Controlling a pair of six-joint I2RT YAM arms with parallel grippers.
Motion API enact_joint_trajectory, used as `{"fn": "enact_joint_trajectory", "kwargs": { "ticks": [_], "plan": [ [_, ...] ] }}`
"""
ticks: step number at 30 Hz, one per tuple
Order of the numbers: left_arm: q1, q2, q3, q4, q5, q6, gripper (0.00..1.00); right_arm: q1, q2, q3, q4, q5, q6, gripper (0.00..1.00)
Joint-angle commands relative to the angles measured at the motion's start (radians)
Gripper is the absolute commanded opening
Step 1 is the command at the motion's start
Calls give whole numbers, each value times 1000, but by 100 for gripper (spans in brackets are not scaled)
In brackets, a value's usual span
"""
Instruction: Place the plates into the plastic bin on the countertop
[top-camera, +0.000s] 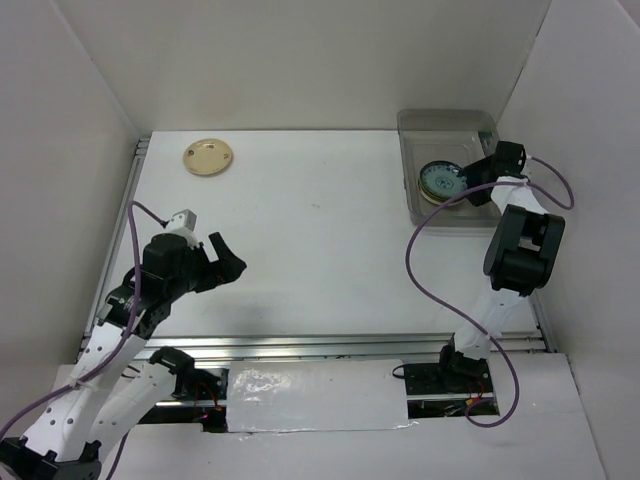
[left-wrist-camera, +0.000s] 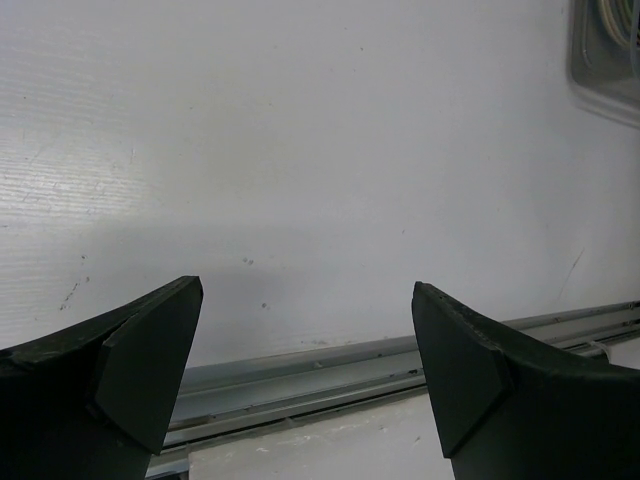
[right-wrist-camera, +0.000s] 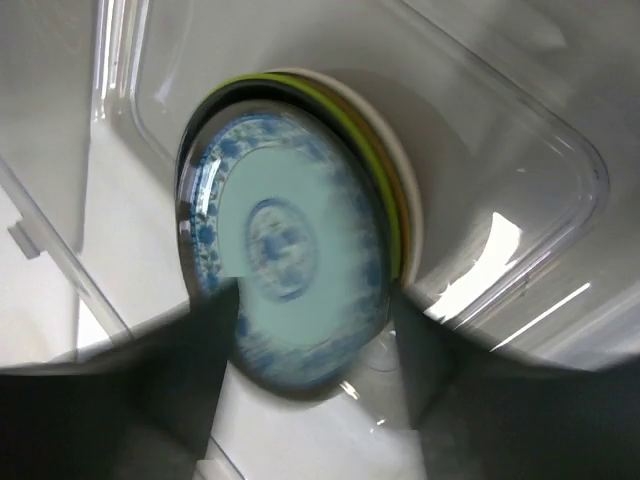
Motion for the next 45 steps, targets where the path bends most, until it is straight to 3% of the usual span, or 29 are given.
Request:
{"fn": "enact_joint_trajectory", "kwargs": {
  "ticks": [1,2,3,13,16,17,19,20,24,26,28,32,36,37,41,42,44,45],
  "plan": [
    [10,6,1,36,42,45,99,12,-38,81,-12,28,0,78],
    [12,12,-5,50,50,45,99,16,-49,84,-23,42,1,97],
    [13,25,-16,58,50,40,99,29,-60,84,-39,57,-6,100],
    [67,170,-125,309,79,-133,99,173,-448,-80,-82,243,-55,100],
    [157,256,-134,438,43,-237,99,262,-630,-276,18,75,-94,100],
    [180,301,-148,482,41,-292,99,294,-681,-416,136,-2,-103,100],
    [252,364,-166,642,-26,-398,99,392,-811,-551,253,-255,-127,100],
    [275,438,-175,785,-34,-424,99,427,-879,-661,366,-304,-117,100],
    [343,696,-145,1025,-227,-562,99,605,-1038,-886,523,-482,-24,100],
    [399,886,-49,1081,-244,-596,99,682,-1143,-1025,621,-510,33,100],
    [427,1062,90,1115,-229,-590,99,755,-1250,-1096,617,-496,80,100],
    [452,1307,338,1038,-250,-569,99,858,-1373,-1102,464,-391,44,100],
    [447,1512,649,782,-263,-645,97,903,-1448,-1097,336,-309,47,100],
    [443,1596,706,657,-273,-656,96,905,-1460,-1099,333,-309,52,100],
    [431,1796,1022,340,-296,-661,84,909,-1459,-1078,315,-331,64,100],
    [430,1824,1089,320,-293,-659,80,909,-1458,-1068,310,-334,64,100],
    [426,1870,1124,283,-310,-668,55,912,-1462,-1062,295,-335,66,100],
    [424,1863,1127,280,-322,-668,33,912,-1471,-1058,283,-334,67,100]
  ]
}}
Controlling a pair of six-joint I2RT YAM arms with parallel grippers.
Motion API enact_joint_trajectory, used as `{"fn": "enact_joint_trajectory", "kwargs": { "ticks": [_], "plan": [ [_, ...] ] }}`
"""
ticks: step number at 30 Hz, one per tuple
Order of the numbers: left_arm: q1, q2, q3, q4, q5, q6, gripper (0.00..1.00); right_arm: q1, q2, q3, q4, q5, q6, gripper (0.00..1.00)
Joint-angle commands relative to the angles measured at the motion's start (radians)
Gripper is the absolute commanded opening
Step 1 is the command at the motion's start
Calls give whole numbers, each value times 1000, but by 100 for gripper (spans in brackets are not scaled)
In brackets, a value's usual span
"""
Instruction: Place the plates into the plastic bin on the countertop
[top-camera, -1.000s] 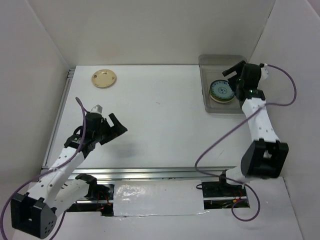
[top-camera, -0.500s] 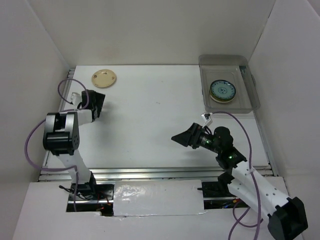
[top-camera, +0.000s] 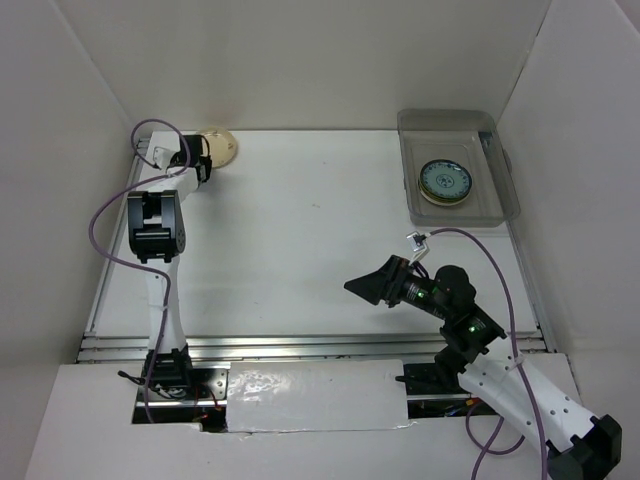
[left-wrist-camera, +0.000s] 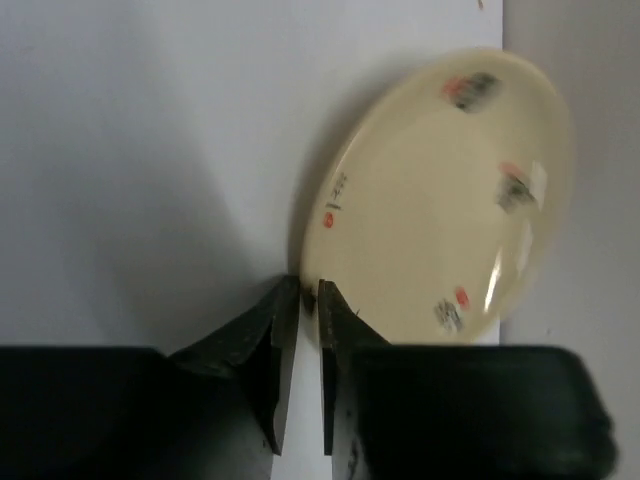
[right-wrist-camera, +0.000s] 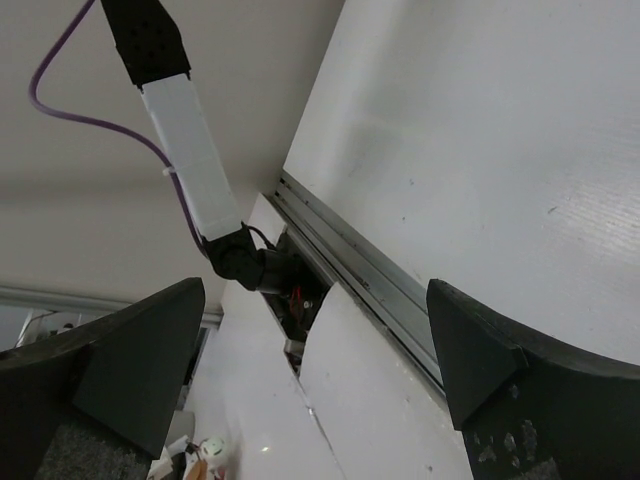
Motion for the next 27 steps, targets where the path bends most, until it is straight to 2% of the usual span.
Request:
{"fn": "enact_joint_trajectory", "kwargs": {
  "ticks": [1,2,3,5,8,10,14,16,19,24,27],
  "plan": [
    [-15,76,-2,-298,-45,-7,26,12,-21,60,-40,15,6,100],
    [-16,65,-11,-286,-51,-10,22,12,-26,65,-44,16,2,100],
    [-14,49,-34,-274,-51,-10,12,12,-38,78,-50,21,-3,100],
    [-2,38,-46,-268,-33,-10,1,9,-46,98,-93,44,-29,100],
    [15,-8,-74,-298,-30,8,0,6,-49,135,-146,84,-60,100],
    [11,-102,-113,-295,-67,46,0,5,-44,148,-164,110,-76,100],
    [-12,-411,-386,-156,-90,161,0,-6,19,155,-127,147,-103,100],
    [-38,-522,-492,-104,-44,251,0,-12,68,166,-107,164,-130,100],
    [-93,-733,-668,-122,57,330,0,-33,245,282,-142,182,-188,100],
    [-236,-933,-871,-122,235,428,0,-32,430,443,-139,159,-285,100],
    [-324,-1048,-977,-97,336,454,0,-34,585,586,-213,135,-366,100]
  ]
}}
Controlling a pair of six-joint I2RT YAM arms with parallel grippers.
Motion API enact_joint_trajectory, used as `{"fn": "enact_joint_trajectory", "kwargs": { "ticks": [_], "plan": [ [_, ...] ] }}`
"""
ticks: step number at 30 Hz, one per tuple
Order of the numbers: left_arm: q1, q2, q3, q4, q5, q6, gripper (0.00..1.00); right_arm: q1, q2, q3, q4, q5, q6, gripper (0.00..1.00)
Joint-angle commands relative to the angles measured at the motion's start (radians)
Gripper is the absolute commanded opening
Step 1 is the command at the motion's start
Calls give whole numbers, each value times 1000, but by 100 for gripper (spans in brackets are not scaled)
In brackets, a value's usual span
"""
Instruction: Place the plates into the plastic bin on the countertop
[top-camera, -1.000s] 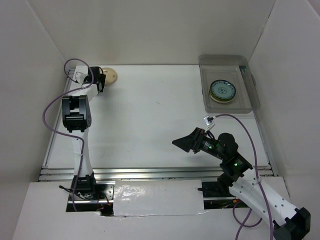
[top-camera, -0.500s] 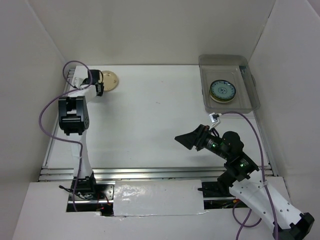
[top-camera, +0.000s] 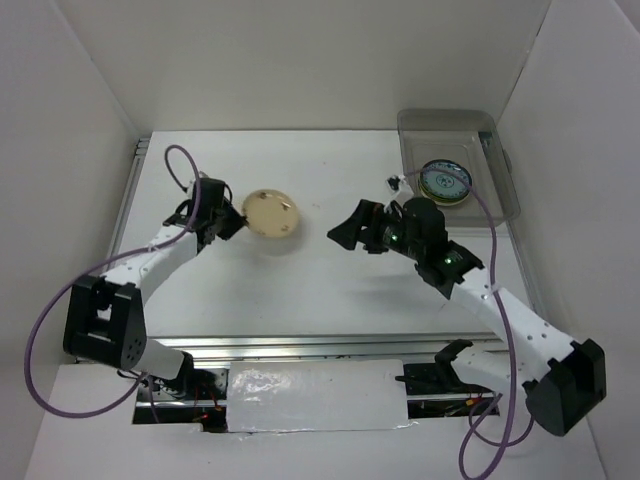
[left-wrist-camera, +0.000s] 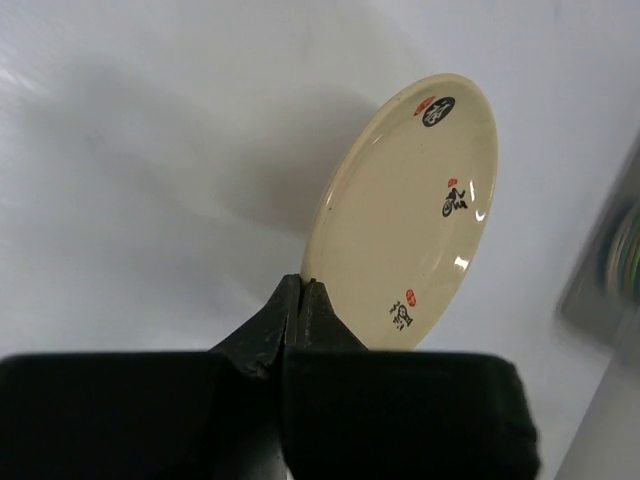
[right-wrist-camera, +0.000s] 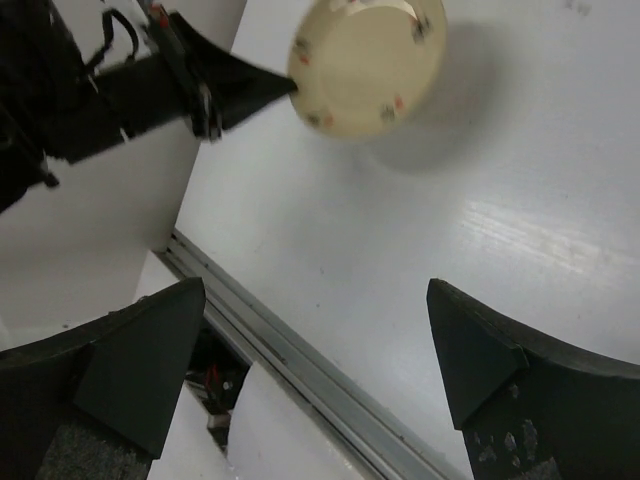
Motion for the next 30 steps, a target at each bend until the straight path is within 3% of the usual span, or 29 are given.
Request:
{"fn": "enact_joint_trajectory", "kwargs": {
  "ticks": [1,7,13,14,15,17,19,21,29,30],
  "plan": [
    [-66,-114,-97,27,179,90,0,-1,149,162,-62,-16,-123,100],
    [-170,-291,-189,75,346,99,0,-12,317,121,-47,-84,-127,97],
    [-222,-366,-267,114,415,85,0,-23,268,-42,64,-156,-96,90],
    [-222,-369,-278,137,447,79,0,-20,258,-54,75,-170,-88,86],
    [-224,-369,-300,153,461,76,0,-20,248,-75,88,-187,-85,73],
    [-224,-365,-320,190,501,68,0,-20,212,-94,116,-210,-75,58],
    [-227,-354,-341,190,509,64,0,-23,170,-117,148,-217,-55,33],
    [-227,-343,-352,190,512,65,0,-24,132,-134,174,-213,-35,0],
    [-228,-326,-370,225,529,56,0,-75,84,-152,193,-152,54,0],
    [-227,-339,-363,202,484,58,52,-85,81,-154,188,-141,65,0]
  ]
}}
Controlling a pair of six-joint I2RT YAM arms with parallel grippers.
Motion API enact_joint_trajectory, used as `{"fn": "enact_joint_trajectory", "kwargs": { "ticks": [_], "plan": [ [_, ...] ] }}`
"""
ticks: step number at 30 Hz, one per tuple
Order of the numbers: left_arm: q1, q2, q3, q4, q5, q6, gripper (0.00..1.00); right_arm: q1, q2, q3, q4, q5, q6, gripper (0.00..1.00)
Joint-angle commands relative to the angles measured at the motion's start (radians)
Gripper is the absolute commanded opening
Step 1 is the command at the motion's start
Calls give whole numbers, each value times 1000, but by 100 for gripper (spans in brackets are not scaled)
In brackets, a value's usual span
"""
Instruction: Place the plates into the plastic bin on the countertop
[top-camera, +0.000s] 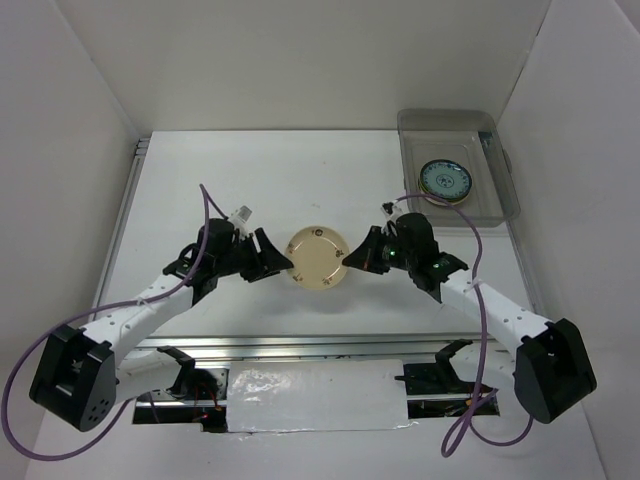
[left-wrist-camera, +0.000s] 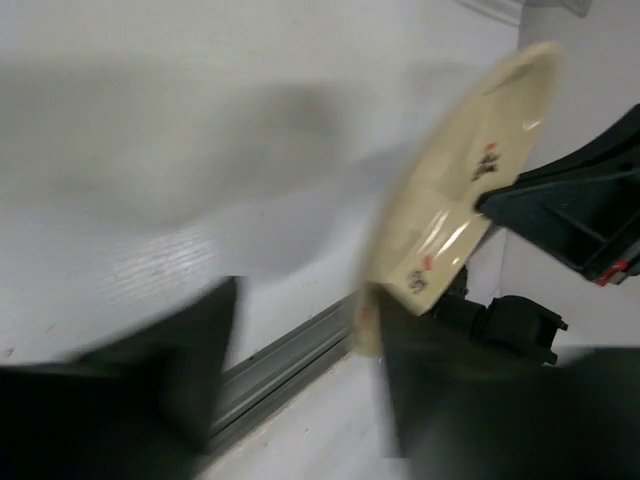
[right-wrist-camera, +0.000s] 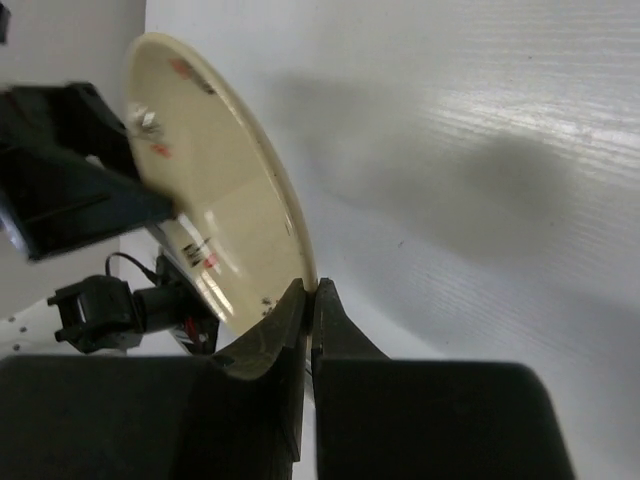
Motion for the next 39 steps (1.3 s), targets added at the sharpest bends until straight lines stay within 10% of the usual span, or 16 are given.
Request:
{"fn": "enact_joint_trajectory", "kwargs": {
  "ticks": [1,9,18,31,38,39],
  "plan": [
    [-1,-17,16,-87,-57,-16,90,-61,-48,4,101,14,80,0],
    [-16,-387,99,-474,-432,8,99,-401,-78,99,-77,301,203,0],
    [-38,-468,228,-720,-286,317,99,-821,284,333,-46,252,288,0],
    [-44,-480,197,-633,-105,381,99,-886,577,634,-140,260,258,0],
    [-45,-510,203,-645,-127,378,99,-869,601,611,-103,196,262,29],
    [-45,-505,205,-646,-134,372,99,-865,578,595,-99,197,262,47]
  ]
}}
